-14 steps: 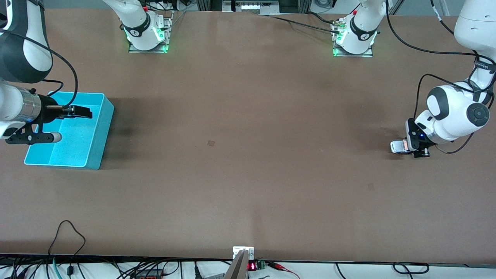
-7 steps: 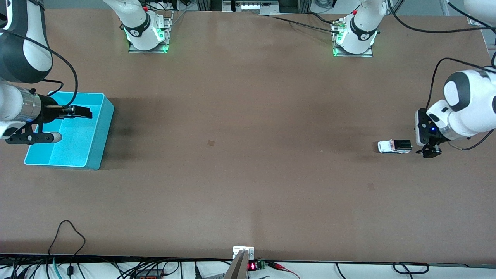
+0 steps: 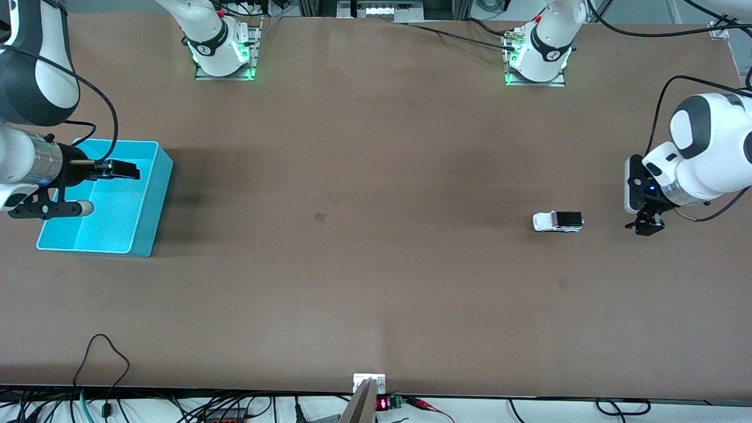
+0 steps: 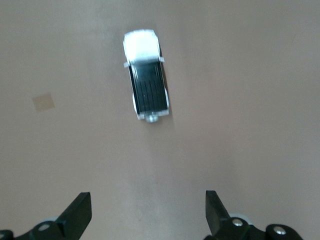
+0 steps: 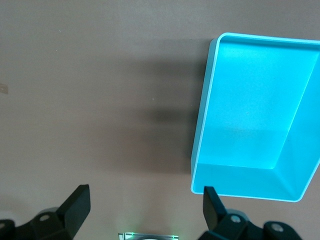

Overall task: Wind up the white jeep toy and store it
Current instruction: 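Open the left gripper and lift it off the jeep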

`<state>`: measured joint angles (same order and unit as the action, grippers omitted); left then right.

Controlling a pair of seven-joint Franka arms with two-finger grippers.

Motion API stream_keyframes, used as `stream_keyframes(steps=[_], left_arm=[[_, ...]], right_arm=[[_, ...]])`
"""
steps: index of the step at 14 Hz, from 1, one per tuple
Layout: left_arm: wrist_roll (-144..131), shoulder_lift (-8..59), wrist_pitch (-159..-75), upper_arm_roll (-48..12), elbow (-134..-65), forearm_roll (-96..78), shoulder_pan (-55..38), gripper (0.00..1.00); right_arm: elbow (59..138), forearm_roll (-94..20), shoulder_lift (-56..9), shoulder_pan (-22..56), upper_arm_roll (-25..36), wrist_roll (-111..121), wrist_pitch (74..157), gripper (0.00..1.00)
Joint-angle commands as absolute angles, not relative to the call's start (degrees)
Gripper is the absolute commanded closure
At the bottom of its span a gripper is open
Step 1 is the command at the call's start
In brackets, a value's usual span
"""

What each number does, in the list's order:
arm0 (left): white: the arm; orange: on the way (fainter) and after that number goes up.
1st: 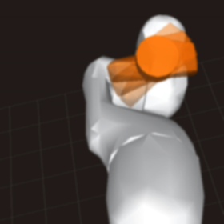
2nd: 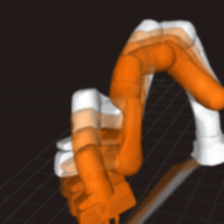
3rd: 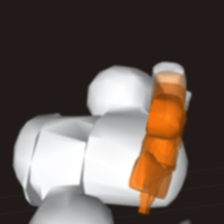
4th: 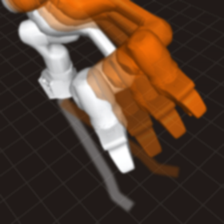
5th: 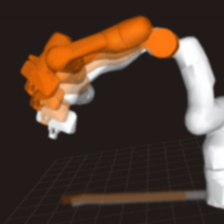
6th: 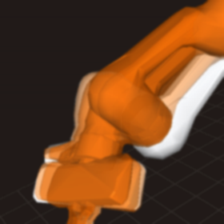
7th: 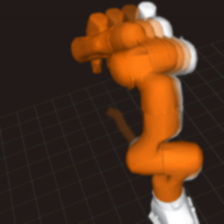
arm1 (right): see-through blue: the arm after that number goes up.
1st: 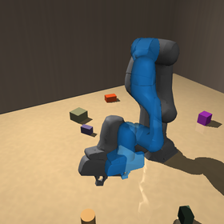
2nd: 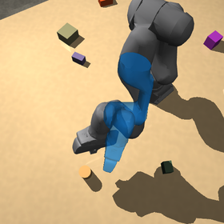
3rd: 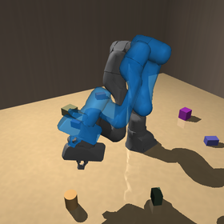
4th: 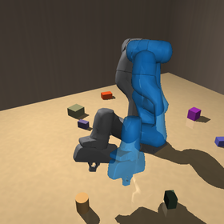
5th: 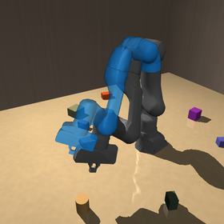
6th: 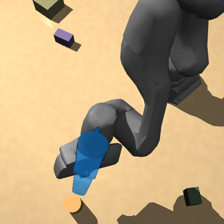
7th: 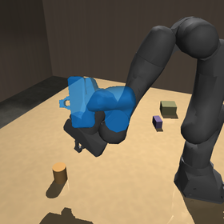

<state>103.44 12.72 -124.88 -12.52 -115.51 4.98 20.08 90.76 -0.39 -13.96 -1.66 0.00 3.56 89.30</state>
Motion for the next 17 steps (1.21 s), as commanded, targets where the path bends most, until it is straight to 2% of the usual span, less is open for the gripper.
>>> stream_keyframes(steps=[1,17], left_arm=[[103.4,11.0,-123.4,-13.4,-115.5,5.2,19.6,0.00],[89.8,12.7,-123.7,-13.5,-115.3,2.1,9.9,0.00]], right_arm=[[90.5,-0.6,-13.7,-1.8,-0.1,4.2,88.6,0.00],[90.6,-0.6,-14.1,-2.0,-0.1,4.4,88.5,0.00]])
